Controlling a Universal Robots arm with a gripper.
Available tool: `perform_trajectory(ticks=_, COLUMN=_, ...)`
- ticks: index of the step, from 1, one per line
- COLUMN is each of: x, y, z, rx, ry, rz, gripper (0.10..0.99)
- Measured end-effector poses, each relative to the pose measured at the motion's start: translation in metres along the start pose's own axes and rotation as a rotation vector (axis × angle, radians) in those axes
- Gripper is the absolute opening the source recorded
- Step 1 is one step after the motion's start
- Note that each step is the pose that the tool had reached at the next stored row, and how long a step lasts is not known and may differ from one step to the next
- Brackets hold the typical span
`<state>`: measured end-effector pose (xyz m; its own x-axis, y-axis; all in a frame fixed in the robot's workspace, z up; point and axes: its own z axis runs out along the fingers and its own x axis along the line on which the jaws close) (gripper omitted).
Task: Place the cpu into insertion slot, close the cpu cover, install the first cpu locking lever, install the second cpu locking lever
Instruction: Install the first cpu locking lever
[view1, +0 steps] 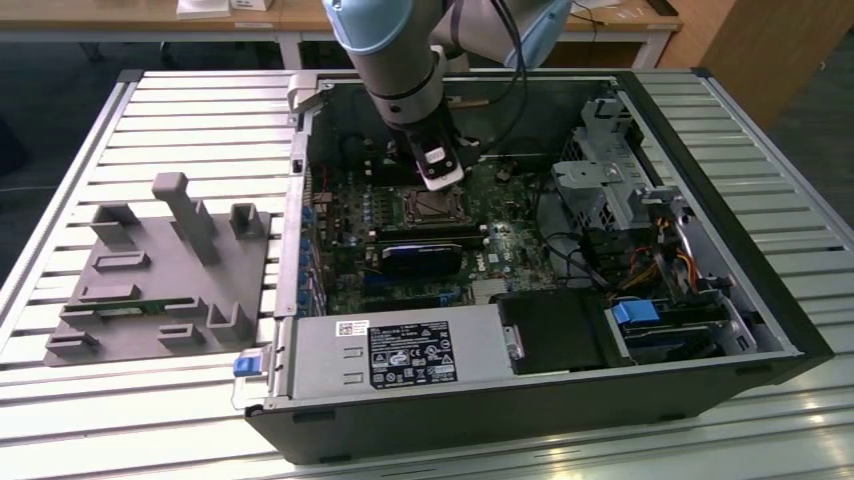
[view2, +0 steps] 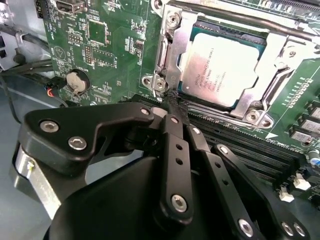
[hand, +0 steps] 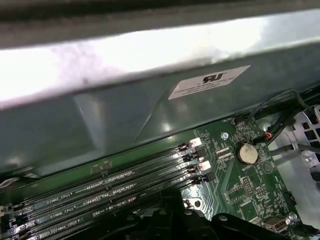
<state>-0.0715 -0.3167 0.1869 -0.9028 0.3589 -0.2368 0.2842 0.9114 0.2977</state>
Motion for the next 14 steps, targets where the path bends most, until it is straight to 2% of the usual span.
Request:
perform_trajectory(ticks=9, x=-0.0047, y=0.0057, z=-0.0174, rx=0.0, ry=0.0003, rz=0.0, gripper=0.102)
perform_trajectory(ticks=14, x=-0.0051, y=0.0061, z=-0.0182, rx=-0.001, ry=0.0004, rz=0.0, gripper=0.102)
